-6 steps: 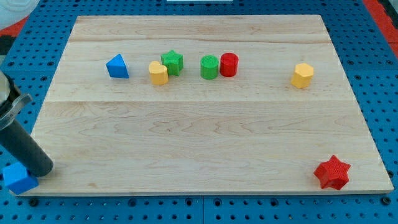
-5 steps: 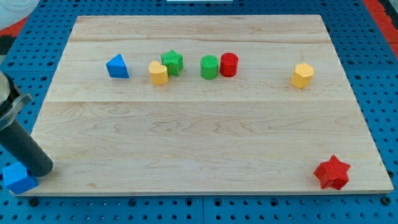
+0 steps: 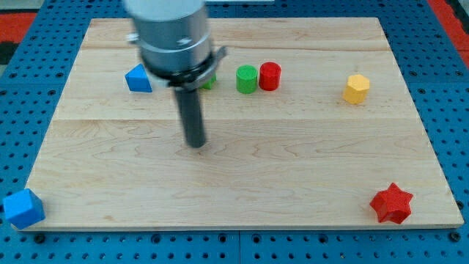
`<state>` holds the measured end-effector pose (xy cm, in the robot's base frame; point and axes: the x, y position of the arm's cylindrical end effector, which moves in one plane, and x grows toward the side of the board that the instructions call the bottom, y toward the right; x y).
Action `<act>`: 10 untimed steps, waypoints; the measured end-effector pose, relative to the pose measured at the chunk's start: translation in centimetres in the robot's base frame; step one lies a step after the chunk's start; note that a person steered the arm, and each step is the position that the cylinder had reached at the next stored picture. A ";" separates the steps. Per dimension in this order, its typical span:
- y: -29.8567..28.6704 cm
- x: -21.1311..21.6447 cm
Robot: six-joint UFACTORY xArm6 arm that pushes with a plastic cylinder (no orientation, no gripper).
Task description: Move green circle above the green star
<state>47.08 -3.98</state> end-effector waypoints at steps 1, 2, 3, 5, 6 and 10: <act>5.7 -3.6; 9.5 -7.0; 9.5 -9.9; 3.6 -10.1; 3.3 -11.8; -5.3 -16.8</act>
